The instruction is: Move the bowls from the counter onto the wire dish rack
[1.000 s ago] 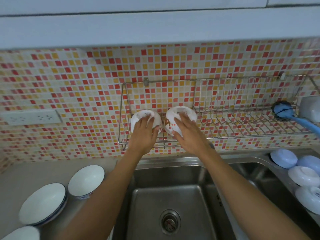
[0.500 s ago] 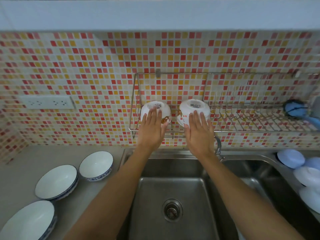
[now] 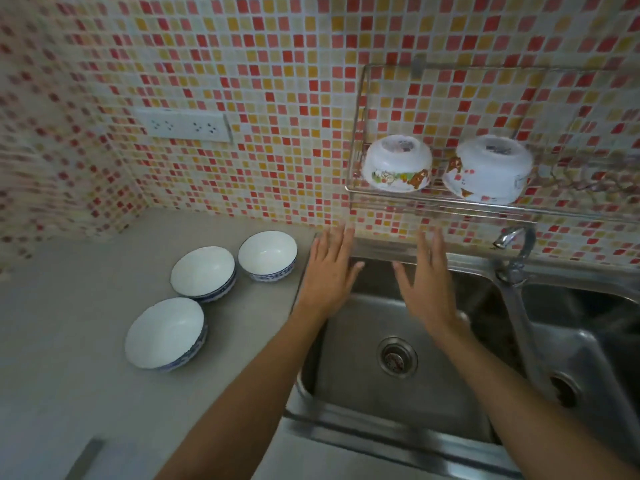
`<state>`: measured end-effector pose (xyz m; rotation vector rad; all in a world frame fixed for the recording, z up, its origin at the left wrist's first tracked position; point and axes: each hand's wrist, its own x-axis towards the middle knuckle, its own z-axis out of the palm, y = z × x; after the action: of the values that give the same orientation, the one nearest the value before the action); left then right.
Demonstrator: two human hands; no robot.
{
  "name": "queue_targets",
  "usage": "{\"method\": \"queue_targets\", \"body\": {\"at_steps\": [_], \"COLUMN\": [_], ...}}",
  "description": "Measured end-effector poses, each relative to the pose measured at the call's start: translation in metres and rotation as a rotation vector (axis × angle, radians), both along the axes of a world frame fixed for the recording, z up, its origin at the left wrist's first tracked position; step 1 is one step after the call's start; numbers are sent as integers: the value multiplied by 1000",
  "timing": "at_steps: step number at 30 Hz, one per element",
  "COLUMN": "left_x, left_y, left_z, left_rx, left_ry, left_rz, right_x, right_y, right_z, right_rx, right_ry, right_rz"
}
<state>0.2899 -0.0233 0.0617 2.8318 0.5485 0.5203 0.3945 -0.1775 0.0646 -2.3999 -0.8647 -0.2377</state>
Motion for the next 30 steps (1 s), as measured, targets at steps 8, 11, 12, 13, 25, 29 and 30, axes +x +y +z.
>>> {"method": "queue_targets", "body": {"at_steps": [8, 11, 12, 13, 25, 29, 30], "left_x": [-164, -220, -236, -249, -293, -296, -296], "left_y": [109, 151, 161, 170, 208, 207, 205], "left_z": [-39, -51, -55, -61, -95, -94, -94], "left_rx": [-160, -208, -244, -284, -865, -954, -977], "left_ry": [-44, -64, -51, -41, -3, -60, -61], "left_rz": [422, 634, 697, 749, 919, 882, 859], "right_x": [-124, -166, -178, -188, -245, -245, -245], "right_y": [110, 160, 174, 187, 256, 252, 249], "right_z": [-58, -61, -62, -63, -87, -80, -80], "right_rx": [-160, -210, -234, -260, -320, -283, -266], "right_ry": [473, 565, 583, 597, 854, 892, 899], "right_rz": [314, 375, 381, 388, 348, 338, 334]}}
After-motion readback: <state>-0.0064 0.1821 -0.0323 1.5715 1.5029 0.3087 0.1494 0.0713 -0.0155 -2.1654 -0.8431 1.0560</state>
